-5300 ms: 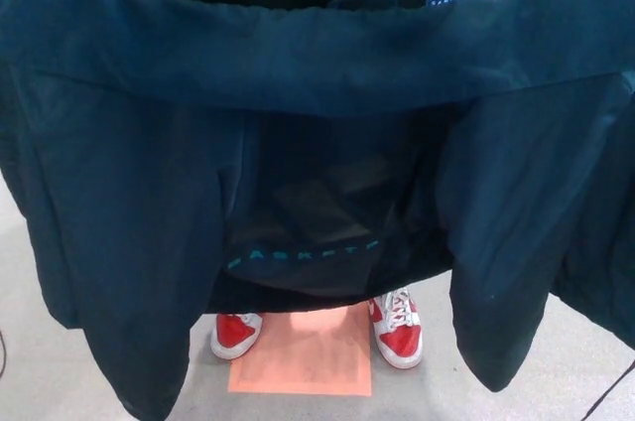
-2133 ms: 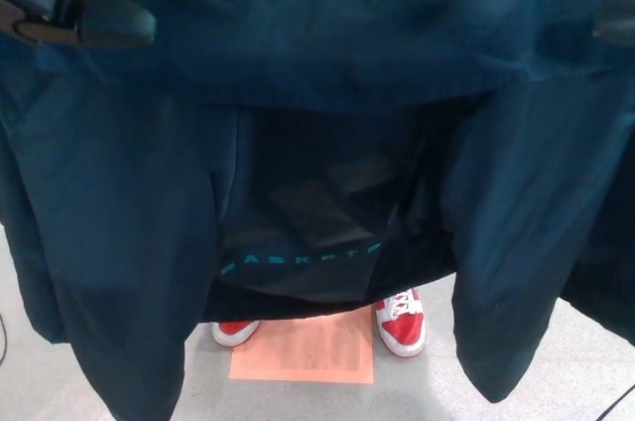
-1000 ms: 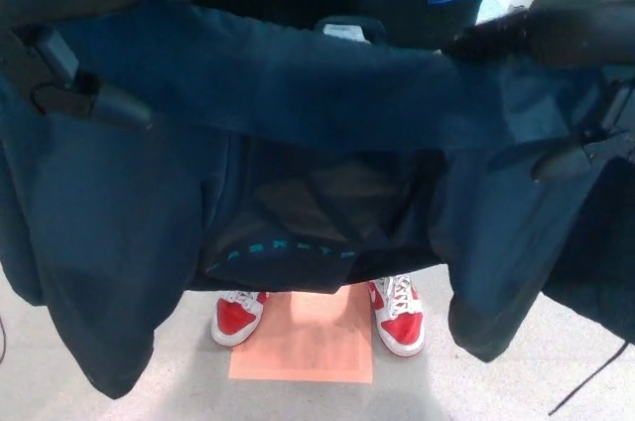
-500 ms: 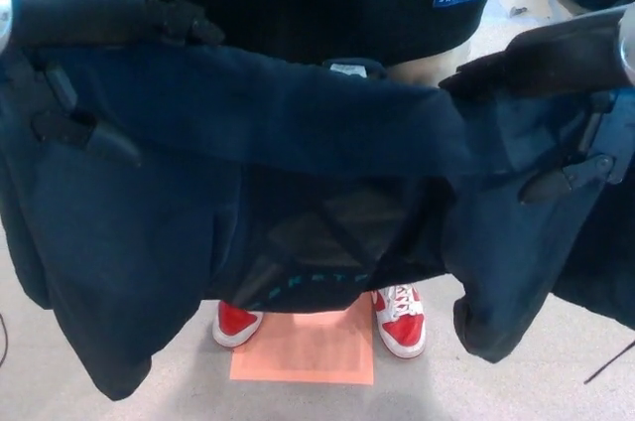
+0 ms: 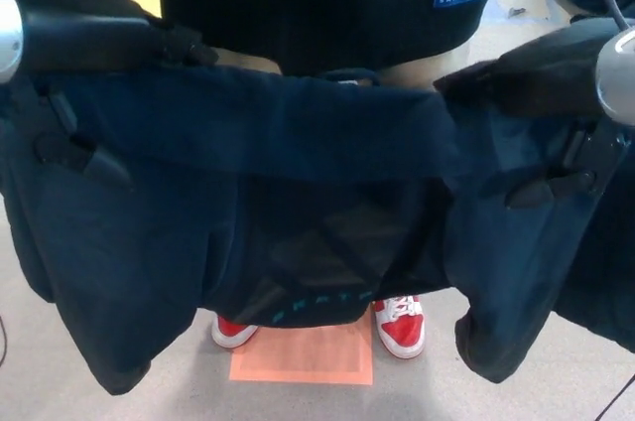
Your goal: A person hands a coat to the robot and the robot grabs it with both hands and holds it while the person wears the coat.
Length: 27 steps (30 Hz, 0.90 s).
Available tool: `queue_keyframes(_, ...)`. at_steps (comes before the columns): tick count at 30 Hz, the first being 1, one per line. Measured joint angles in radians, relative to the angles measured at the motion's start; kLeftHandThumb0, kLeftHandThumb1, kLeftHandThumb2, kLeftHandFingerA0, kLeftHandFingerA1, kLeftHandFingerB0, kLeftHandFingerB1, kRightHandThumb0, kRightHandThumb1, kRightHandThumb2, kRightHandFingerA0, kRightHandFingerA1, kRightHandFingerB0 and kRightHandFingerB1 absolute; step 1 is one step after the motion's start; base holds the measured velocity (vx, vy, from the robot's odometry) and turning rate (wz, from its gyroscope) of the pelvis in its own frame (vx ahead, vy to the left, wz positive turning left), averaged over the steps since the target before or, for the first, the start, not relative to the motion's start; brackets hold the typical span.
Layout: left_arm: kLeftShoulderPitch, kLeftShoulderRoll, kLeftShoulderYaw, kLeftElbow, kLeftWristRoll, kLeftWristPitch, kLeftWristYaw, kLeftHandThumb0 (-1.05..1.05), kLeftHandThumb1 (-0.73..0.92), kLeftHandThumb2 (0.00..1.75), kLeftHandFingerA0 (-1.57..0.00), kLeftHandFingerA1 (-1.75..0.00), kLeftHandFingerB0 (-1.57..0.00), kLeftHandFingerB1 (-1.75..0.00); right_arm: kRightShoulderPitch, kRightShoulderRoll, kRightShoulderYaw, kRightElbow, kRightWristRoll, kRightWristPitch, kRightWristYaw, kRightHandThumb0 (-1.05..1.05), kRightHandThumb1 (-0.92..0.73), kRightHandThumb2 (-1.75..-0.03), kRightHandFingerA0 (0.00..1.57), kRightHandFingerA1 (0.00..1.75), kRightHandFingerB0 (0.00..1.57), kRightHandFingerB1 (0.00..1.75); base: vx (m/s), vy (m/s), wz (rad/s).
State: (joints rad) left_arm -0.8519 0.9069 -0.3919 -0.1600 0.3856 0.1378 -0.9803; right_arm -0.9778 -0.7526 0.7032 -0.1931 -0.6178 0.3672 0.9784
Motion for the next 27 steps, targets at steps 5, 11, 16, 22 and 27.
queue_keyframes(5,0.008,-0.007,0.002,-0.008,0.017,0.0,0.029,-0.78,0.47,0.87,-0.04,-0.3,-0.04,-0.27,0.029,0.014,0.01,-0.001,-0.087,-0.001,-0.082,-0.91,-0.73,-0.62,0.0,0.27,0.0,0.03,0.0,0.0,0.0)
queue_keyframes(11,0.045,-0.026,0.008,-0.002,0.057,-0.001,0.102,-0.83,0.56,0.57,-0.08,-0.27,-0.07,-0.25,0.069,0.057,0.019,0.039,-0.188,0.001,-0.206,-0.92,-0.59,-1.02,0.0,0.17,0.0,0.05,0.0,0.0,0.0)
queue_keyframes(16,0.082,-0.061,0.007,0.039,0.105,-0.015,0.19,-0.81,0.45,0.82,-0.05,-0.28,-0.05,-0.2,0.093,0.104,0.029,0.106,-0.279,-0.001,-0.322,-0.97,-0.61,-1.02,0.0,0.15,0.0,0.0,0.0,0.0,0.0)
queue_keyframes(22,0.087,-0.144,-0.04,0.126,0.184,-0.035,0.297,-0.73,0.42,0.86,-0.03,-0.24,-0.03,-0.23,0.142,0.128,0.027,0.183,-0.376,-0.011,-0.44,-0.96,-0.61,-1.01,0.0,0.1,0.0,0.0,0.0,0.0,0.0)
queue_keyframes(27,0.086,-0.191,-0.058,0.163,0.233,-0.04,0.348,-0.86,0.47,0.64,-0.04,-0.23,-0.06,-0.23,0.166,0.14,0.001,0.221,-0.421,-0.016,-0.489,-0.93,-0.58,-1.0,0.0,0.12,0.0,0.02,0.0,0.0,0.0)
